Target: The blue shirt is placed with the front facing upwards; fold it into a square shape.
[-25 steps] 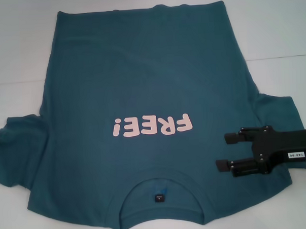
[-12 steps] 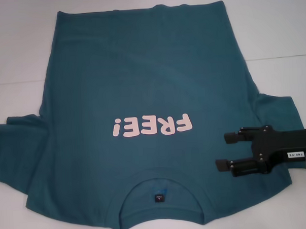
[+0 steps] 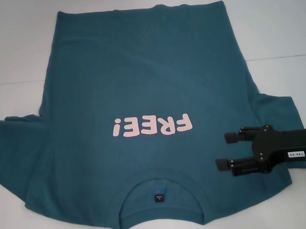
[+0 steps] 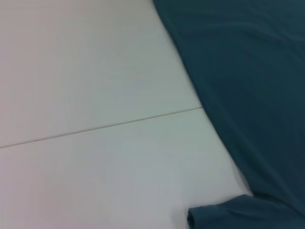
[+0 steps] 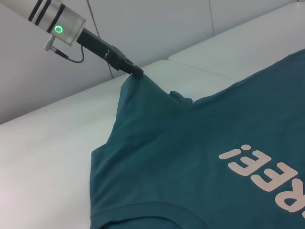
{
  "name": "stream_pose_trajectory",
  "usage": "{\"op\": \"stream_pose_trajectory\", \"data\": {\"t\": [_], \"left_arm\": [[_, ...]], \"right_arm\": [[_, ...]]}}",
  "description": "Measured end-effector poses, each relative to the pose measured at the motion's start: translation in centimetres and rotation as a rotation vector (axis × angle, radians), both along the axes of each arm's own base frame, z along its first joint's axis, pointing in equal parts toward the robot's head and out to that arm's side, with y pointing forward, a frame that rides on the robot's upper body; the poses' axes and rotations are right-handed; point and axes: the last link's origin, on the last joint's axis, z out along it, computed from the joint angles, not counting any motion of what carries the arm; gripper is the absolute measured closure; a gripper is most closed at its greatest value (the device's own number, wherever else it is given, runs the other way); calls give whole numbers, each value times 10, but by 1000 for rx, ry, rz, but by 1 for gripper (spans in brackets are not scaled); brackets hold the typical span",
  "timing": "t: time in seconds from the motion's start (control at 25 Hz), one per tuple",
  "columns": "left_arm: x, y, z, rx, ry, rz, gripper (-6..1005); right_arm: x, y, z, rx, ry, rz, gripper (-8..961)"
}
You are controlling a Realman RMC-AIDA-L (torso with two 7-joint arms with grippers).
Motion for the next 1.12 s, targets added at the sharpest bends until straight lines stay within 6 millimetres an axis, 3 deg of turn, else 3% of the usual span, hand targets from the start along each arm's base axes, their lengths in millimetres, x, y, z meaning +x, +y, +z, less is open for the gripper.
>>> {"op": "stream_pose_trajectory", "data": {"t": [0.52,1.12], "left_arm": [[31,-7,-3,-48,-64,-9,961],[91,-10,-56,-129,-177,-3,961]], "right_arm": [[0,0,-1,-3,-5,-4,126],[6,0,1,12,-18,-13,131]]}}
